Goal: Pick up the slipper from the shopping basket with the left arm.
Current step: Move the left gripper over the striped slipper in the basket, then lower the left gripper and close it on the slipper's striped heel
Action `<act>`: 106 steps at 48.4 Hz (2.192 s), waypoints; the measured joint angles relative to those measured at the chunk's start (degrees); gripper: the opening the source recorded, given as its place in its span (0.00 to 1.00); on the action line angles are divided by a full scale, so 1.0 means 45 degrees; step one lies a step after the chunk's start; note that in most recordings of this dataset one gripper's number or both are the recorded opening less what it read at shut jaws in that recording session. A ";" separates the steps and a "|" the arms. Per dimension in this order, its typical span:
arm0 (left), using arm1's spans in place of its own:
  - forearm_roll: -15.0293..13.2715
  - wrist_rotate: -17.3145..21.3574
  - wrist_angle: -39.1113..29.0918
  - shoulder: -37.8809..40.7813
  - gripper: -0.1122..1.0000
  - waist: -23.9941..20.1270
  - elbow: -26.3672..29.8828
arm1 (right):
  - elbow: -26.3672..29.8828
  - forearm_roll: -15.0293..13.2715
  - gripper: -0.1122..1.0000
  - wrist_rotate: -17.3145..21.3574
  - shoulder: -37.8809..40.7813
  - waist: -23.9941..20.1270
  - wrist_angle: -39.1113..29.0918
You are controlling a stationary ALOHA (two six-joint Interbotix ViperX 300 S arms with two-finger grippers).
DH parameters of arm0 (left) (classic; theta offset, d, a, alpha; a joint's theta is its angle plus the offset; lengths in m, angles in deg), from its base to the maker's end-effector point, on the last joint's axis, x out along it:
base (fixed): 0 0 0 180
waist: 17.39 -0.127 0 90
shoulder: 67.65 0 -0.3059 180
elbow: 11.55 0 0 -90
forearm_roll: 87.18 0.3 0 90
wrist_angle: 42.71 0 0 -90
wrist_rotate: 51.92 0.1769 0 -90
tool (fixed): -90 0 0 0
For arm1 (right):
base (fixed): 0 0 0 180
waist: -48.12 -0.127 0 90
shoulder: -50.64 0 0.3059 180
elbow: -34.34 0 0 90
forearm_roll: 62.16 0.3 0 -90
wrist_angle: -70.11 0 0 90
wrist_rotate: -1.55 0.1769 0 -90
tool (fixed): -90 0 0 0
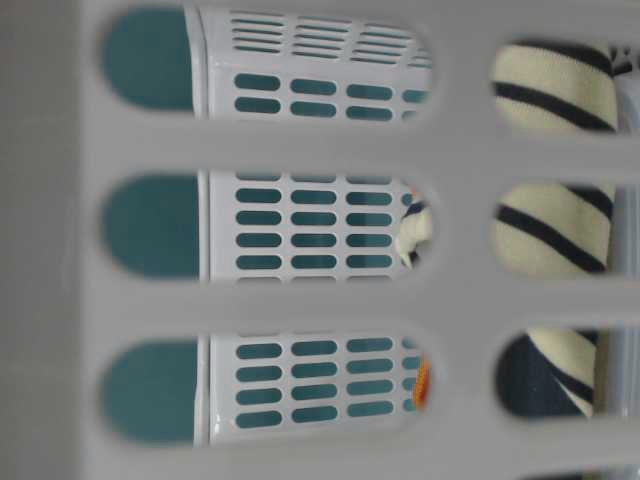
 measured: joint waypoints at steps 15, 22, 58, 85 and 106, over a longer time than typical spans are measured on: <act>0.0469 -0.1426 -0.6172 0.2227 0.10 0.0781 0.4180 | 0.0000 0.0312 0.10 0.0664 0.0098 0.0117 -0.0352; 0.0469 -0.1523 -0.9180 0.4199 0.10 0.1035 0.6777 | 0.0000 0.0332 0.10 0.0879 0.0098 0.0117 -0.0449; 0.0488 -0.1270 -1.5430 1.3457 0.60 0.2168 1.5625 | -0.0020 0.0332 0.10 0.0898 -0.0352 0.0020 -0.1641; 0.0488 -0.0547 -1.7539 1.6113 0.92 0.2324 1.7051 | -0.0020 0.0352 0.10 0.0977 -0.0430 0.0020 -0.2246; 0.0508 -0.0352 -1.7578 1.6328 0.92 0.1758 1.6719 | -0.0039 0.0352 0.10 0.1289 -0.0449 0.0020 -0.2715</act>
